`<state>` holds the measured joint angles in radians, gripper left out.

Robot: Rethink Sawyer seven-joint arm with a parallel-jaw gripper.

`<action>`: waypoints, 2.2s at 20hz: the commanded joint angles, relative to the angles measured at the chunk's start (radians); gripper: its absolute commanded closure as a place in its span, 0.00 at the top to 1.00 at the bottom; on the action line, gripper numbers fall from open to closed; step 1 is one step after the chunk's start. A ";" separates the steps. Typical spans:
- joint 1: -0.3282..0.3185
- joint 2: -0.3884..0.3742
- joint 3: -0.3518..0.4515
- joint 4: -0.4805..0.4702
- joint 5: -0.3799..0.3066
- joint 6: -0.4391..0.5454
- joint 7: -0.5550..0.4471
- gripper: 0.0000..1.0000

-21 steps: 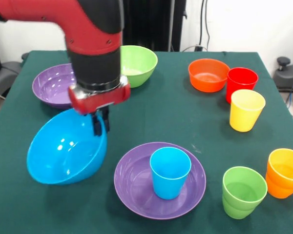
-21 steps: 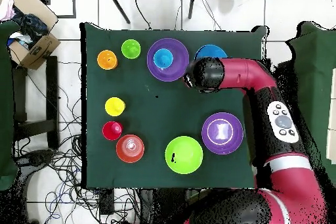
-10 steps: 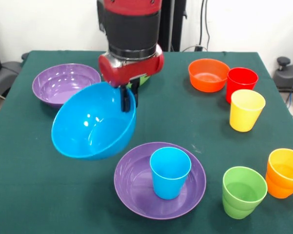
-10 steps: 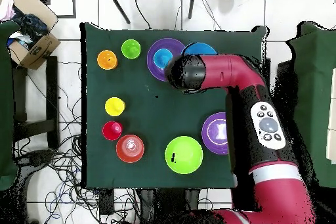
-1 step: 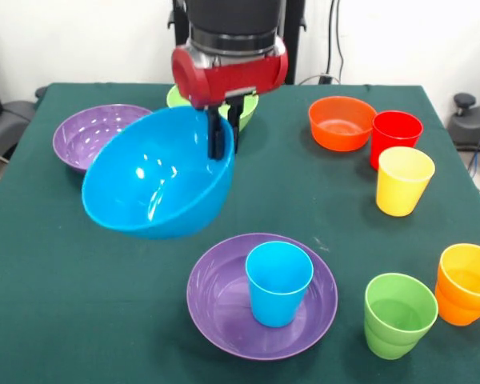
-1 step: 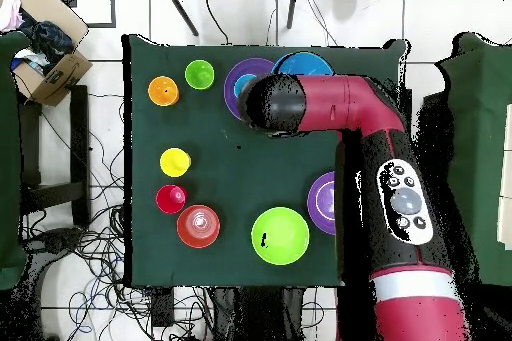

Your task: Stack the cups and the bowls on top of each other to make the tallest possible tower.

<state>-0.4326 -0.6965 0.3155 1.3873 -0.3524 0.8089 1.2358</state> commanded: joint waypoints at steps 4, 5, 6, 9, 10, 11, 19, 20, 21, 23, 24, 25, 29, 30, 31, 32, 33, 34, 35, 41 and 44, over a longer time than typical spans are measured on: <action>0.124 -0.012 -0.102 0.010 0.038 0.166 0.287 0.00; 0.136 0.000 -0.106 -0.015 0.042 0.184 0.296 0.00; 0.148 0.010 -0.110 -0.044 0.040 0.204 0.295 0.00; 0.186 0.032 -0.127 -0.106 0.039 0.251 0.323 0.00; 0.197 0.031 -0.131 -0.104 0.040 0.236 0.341 0.00; 0.208 0.029 -0.135 -0.102 0.040 0.221 0.359 0.00; 0.258 0.056 -0.150 -0.017 0.045 0.084 0.444 0.00; 0.264 0.060 -0.156 -0.022 0.039 0.073 0.456 0.00; 0.270 0.064 -0.161 -0.027 0.033 0.062 0.468 0.00; 0.297 0.073 -0.182 -0.081 0.012 0.109 0.490 0.00; 0.313 0.074 -0.192 -0.105 0.003 0.116 0.510 0.00; 0.326 0.076 -0.197 -0.129 -0.002 0.107 0.527 0.00; 0.395 0.138 -0.230 -0.275 -0.033 0.180 0.572 0.00; 0.415 0.164 -0.243 -0.316 -0.040 0.211 0.587 0.00; 0.435 0.198 -0.255 -0.365 -0.047 0.253 0.598 0.00; 0.458 0.229 -0.271 -0.406 -0.055 0.279 0.615 0.00; 0.479 0.261 -0.285 -0.441 -0.058 0.279 0.643 0.00; 0.497 0.281 -0.299 -0.454 -0.054 0.264 0.672 0.00; 0.514 0.300 -0.313 -0.467 -0.051 0.249 0.701 0.00; 0.565 0.285 -0.363 -0.447 -0.010 0.228 0.724 0.00; 0.553 0.303 -0.348 -0.465 0.009 0.216 0.675 0.00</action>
<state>0.1211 -0.4310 -0.0289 0.9813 -0.3174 0.9458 1.7999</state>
